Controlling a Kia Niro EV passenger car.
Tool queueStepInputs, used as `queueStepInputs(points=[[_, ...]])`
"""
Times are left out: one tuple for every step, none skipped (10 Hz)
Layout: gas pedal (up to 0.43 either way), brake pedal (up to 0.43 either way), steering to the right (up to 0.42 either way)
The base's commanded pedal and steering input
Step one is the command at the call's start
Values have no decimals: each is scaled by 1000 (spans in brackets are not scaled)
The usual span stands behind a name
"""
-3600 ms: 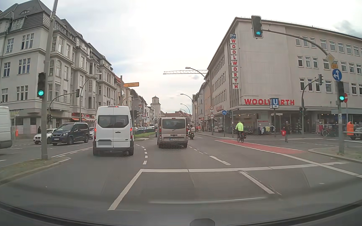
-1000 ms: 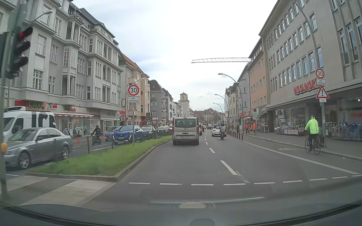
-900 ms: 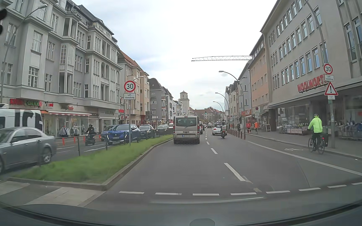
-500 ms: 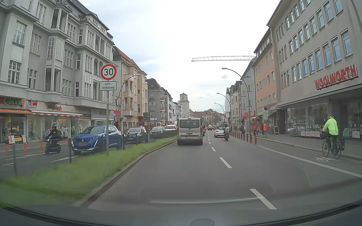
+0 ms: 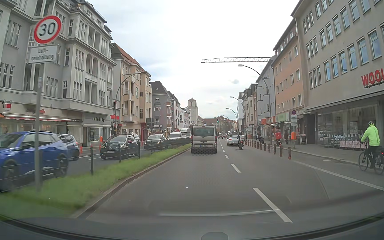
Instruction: Follow the waypoints while adhering to traffic rules and regulations
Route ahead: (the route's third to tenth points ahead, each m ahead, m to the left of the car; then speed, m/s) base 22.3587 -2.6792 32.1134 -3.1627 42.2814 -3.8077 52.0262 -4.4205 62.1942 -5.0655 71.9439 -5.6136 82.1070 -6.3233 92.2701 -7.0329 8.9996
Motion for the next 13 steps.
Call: queueStepInputs(points=[[0,0,18],[0,0,18],[0,0,18],[0,0,17],[0,0,15],[0,0,14],[0,0,12],[0,0,12],[0,0,11],[0,0,10],[0,0,10],[0,0,10],[0,0,10]])
